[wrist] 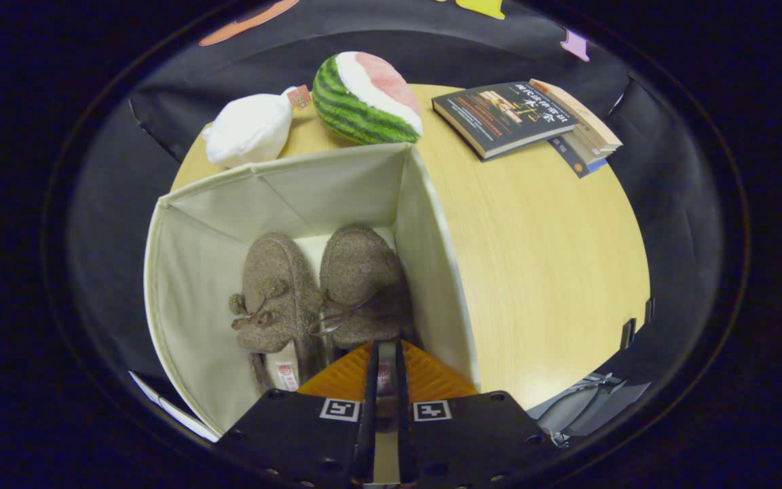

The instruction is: Open the storage box then place both shoes into the box .Put the left shoe in first, then the right shoe, with the right side of both shoes facing outward in a uniform manner.

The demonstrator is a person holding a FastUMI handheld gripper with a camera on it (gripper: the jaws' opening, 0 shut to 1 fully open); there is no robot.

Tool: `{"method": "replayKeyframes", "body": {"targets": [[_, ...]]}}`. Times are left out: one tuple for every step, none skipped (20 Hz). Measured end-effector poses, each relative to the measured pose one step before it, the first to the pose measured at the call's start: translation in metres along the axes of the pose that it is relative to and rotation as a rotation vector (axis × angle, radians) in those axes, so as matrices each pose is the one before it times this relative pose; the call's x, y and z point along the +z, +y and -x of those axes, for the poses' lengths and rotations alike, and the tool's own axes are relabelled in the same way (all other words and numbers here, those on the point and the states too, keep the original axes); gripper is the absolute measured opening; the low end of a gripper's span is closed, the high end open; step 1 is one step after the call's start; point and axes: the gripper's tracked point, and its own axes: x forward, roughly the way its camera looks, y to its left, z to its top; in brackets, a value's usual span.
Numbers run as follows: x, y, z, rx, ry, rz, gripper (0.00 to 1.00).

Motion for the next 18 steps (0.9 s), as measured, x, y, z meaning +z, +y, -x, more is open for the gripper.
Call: {"method": "replayKeyframes", "body": {"targets": [[0.00081,0.00123,0.00460,0.01782,-0.01276,0.00636,0.16],[-0.00161,-0.00043,0.00680,0.01640,-0.00941,0.00348,0.20],[-0.00063,-0.00081,0.00834,0.01234,-0.01136,-0.00479,0.23],[0.00145,-0.00408,0.01038,0.00735,-0.01863,-0.00390,0.27],[0.00168,-0.00197,0.00973,0.01511,-0.01993,0.00162,0.28],[0.00202,-0.00333,0.01084,0.01287,-0.01991,0.00342,0.32],[0.00198,-0.00558,0.01199,0.00568,-0.02193,0.00584,0.36],[0.00295,-0.00735,0.01255,0.00346,-0.02705,0.00166,0.40],[0.00296,-0.00761,0.01163,0.00117,-0.02867,-0.00080,0.44],[0.00250,-0.00715,0.01218,0.00668,-0.02640,0.00405,0.46],[0.00195,-0.00622,0.01186,0.00742,-0.02529,0.00862,0.47],[0.00421,-0.00825,0.01183,0.00589,-0.03151,0.00921,0.52],[0.00341,-0.00778,0.01123,0.00741,-0.03084,0.01280,0.58],[0.00247,-0.00670,0.01182,0.01131,-0.02890,0.01526,0.64],[0.00166,-0.00542,0.01196,0.01490,-0.02258,0.01921,0.71],[0.00405,-0.00869,0.01312,0.00570,-0.03267,0.01718,0.83],[0.00589,-0.00984,0.01393,0.00163,-0.03659,0.01356,0.89],[0.00503,-0.00857,0.01328,0.00287,-0.04040,0.01142,0.96]]}}
